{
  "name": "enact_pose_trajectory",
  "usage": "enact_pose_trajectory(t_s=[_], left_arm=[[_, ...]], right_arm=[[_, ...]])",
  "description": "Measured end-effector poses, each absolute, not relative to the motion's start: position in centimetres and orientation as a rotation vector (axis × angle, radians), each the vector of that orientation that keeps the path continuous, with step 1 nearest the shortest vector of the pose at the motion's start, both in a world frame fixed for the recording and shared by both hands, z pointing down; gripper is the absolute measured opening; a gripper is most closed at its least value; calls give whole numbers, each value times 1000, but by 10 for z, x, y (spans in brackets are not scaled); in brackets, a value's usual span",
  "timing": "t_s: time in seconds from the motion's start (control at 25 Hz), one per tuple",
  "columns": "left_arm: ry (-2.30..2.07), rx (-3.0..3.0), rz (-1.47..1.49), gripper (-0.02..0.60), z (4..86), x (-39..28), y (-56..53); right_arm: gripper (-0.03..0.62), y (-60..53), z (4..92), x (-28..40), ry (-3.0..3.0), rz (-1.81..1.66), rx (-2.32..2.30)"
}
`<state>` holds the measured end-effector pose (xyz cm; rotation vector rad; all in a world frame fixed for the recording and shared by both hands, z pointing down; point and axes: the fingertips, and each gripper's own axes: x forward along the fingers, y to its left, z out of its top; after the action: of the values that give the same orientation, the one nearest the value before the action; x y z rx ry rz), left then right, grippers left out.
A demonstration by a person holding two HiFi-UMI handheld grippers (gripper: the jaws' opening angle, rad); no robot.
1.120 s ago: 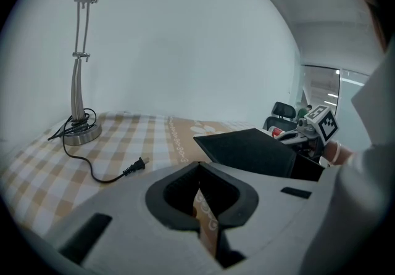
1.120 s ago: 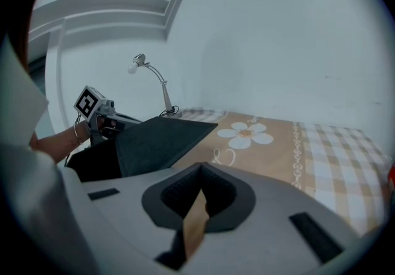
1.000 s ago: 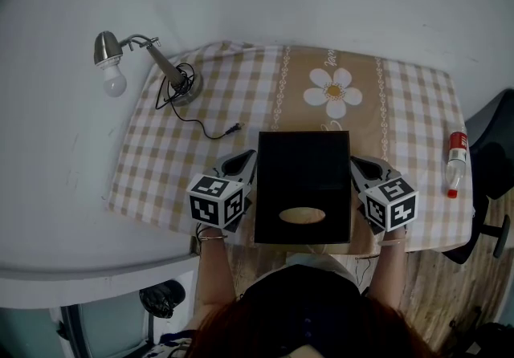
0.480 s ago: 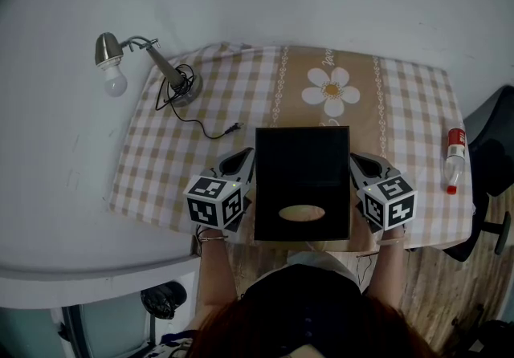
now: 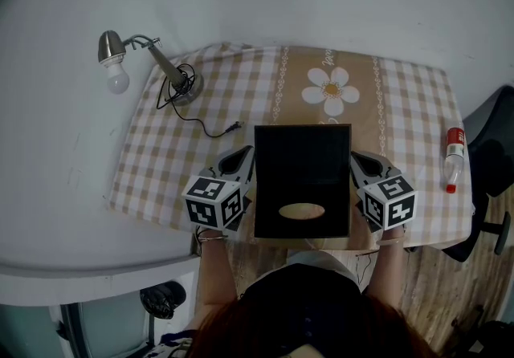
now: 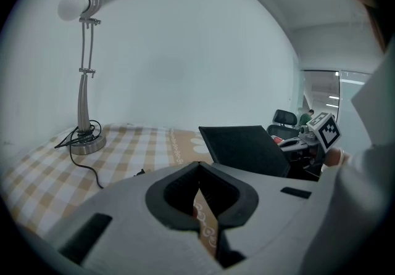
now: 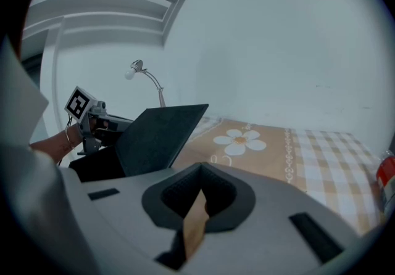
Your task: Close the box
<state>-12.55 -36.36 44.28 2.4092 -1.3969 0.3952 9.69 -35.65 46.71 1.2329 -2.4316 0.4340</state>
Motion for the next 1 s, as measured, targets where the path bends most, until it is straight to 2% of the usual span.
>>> enact_pose_trajectory(t_s=[1.0], left_arm=[[-1463,2456,329,25,416,-125,-339]], right_arm=[[15,-340,447,100,-2470,403,1300]])
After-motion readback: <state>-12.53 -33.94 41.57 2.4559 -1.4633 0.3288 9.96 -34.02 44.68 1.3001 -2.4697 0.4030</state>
